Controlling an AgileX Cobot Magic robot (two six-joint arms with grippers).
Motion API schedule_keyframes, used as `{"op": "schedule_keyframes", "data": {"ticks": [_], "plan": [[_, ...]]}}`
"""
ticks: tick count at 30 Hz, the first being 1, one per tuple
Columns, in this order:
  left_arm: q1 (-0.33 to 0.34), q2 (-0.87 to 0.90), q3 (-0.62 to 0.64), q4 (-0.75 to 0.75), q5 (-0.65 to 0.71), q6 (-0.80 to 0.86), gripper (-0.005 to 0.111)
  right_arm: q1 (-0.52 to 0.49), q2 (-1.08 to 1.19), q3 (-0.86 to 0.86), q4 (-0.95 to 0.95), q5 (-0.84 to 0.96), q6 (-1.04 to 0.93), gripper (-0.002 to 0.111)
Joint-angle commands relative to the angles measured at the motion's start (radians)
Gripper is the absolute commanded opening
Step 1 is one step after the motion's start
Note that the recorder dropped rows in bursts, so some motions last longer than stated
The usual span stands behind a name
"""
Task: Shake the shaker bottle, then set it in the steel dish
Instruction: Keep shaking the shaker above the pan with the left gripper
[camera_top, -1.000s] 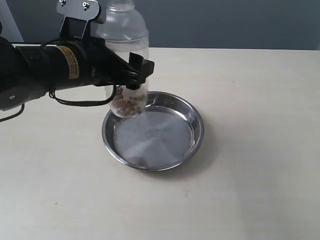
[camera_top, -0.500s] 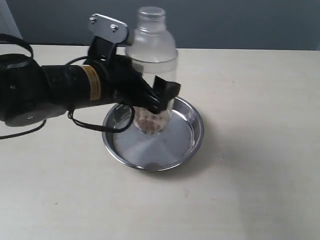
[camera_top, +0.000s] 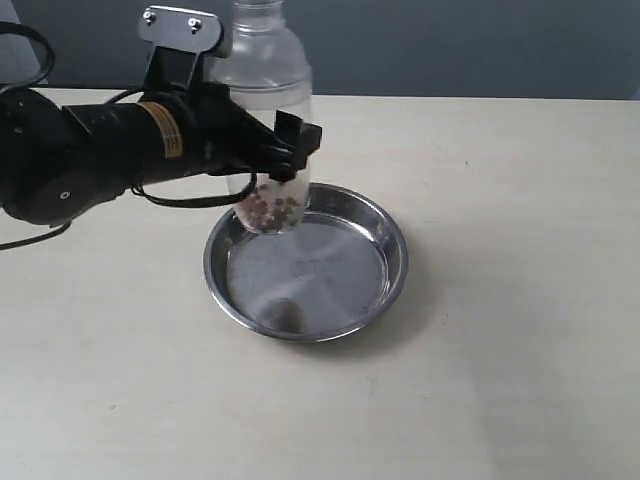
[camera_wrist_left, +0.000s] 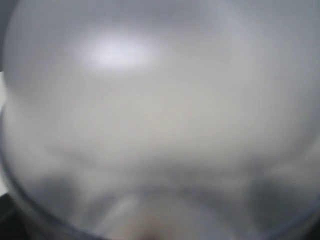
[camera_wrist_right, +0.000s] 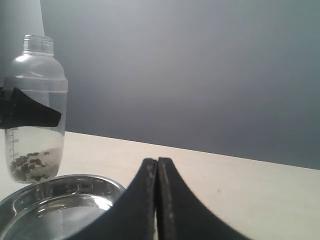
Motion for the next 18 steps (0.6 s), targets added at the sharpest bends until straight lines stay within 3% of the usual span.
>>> {"op": "schedule_keyframes", "data": {"ticks": [1,3,5,8,10,12,15,18], "plan": [[-0.081,-0.014,-0.010,0.169,-0.119,-0.088,0.000,0.004,-0.004,0.002,-0.001,0.000,0.001,-0.001],[-0.077,-0.014,-0.024,0.151,-0.019,-0.030,0.000,0.004,-0.004,0.002,-0.001,-0.002,0.001,-0.001],[-0.035,-0.014,-0.038,-0.001,0.109,0.100,0.000,0.004,-0.004,0.002,-0.001,-0.002,0.001,-0.001],[-0.054,-0.014,-0.031,-0.108,0.056,0.066,0.000,0.004,-0.004,0.002,-0.001,0.000,0.001,-0.001],[-0.128,-0.014,-0.031,0.059,-0.030,0.043,0.000,0.004,-0.004,0.002,-0.001,-0.002,0.001,-0.001],[-0.151,-0.014,-0.041,0.175,-0.011,0.046,0.000,0.004,-0.004,0.002,-0.001,0.005,0.001,-0.001],[-0.070,-0.012,-0.058,0.048,0.112,0.105,0.000,0.004,-0.004,0.002,-0.001,0.003,0.001,-0.001],[-0.030,-0.014,-0.042,-0.130,0.051,0.078,0.000,0.004,-0.004,0.002,-0.001,0.003,0.001,-0.001]]}}
